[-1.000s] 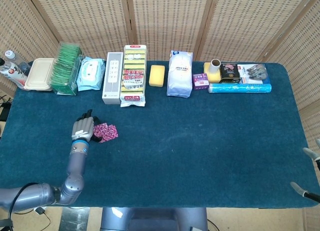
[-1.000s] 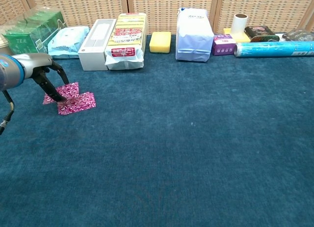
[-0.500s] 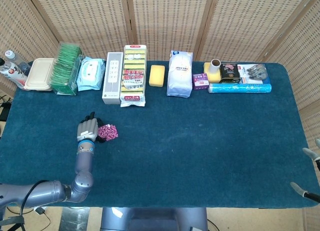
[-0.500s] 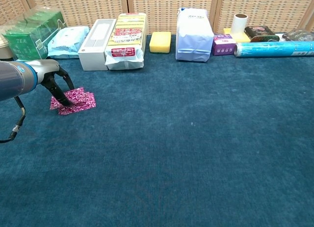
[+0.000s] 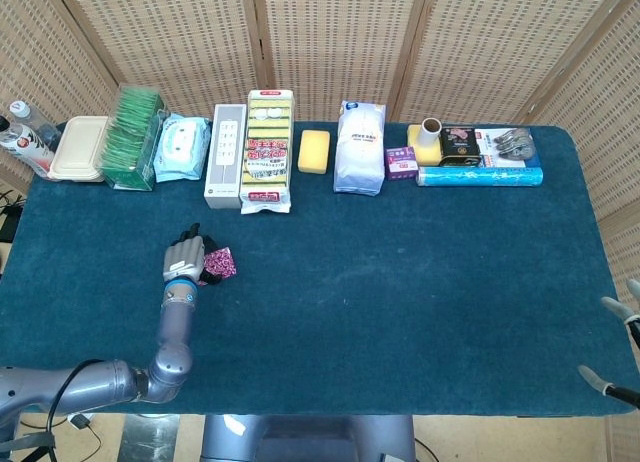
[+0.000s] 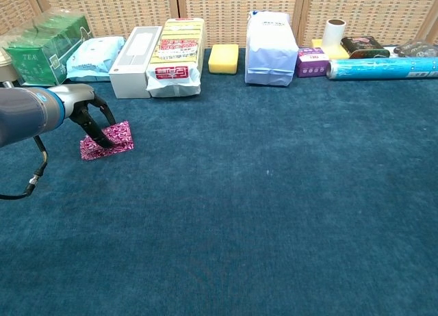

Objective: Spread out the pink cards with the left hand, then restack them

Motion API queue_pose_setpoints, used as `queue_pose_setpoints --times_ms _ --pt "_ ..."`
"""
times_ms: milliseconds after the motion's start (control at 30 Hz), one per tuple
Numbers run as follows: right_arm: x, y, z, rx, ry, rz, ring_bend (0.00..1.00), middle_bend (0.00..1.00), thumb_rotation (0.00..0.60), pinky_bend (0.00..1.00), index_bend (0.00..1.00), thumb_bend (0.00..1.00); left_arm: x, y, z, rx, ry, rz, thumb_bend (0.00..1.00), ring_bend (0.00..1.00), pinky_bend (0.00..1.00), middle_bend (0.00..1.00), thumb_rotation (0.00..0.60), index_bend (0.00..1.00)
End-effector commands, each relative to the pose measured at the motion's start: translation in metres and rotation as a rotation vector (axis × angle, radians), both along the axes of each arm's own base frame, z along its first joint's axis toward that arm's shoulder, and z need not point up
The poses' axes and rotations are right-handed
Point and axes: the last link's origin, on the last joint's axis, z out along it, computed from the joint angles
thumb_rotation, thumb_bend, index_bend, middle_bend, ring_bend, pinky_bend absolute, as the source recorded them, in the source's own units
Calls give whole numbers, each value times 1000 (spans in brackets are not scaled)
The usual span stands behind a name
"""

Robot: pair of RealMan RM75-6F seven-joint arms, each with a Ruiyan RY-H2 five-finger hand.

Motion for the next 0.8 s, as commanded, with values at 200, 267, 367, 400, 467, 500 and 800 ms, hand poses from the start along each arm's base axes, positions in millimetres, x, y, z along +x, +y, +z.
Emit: queue_pose_setpoints --times_ms 200,267,367,400,467,500,800 --pt "-1 0 1 -4 -3 4 0 2 600 0 164 5 2 -2 2 -6 4 -6 262 0 118 0 600 309" --pt "0 0 1 -4 -1 6 0 2 600 0 164 5 3 -2 3 -5 10 -8 261 0 119 0 600 305" --pt "-1 1 1 -5 -1 4 0 2 600 0 164 5 3 -3 3 -4 9 -5 259 0 119 0 600 303" --pt "0 1 1 -5 -1 4 0 2 600 0 164 5 3 -3 3 -4 10 -4 260 0 119 0 600 302" --pt "0 1 1 -5 -1 5 0 2 600 0 164 5 4 -3 3 -9 4 -5 259 0 119 0 600 294" --pt "0 1 1 -5 0 5 0 2 600 0 164 4 5 -3 3 -10 1 -6 259 0 119 0 600 285" --pt "0 1 2 -1 -5 9 0 2 600 0 164 5 -6 -9 21 -41 39 -36 215 0 118 0 600 269"
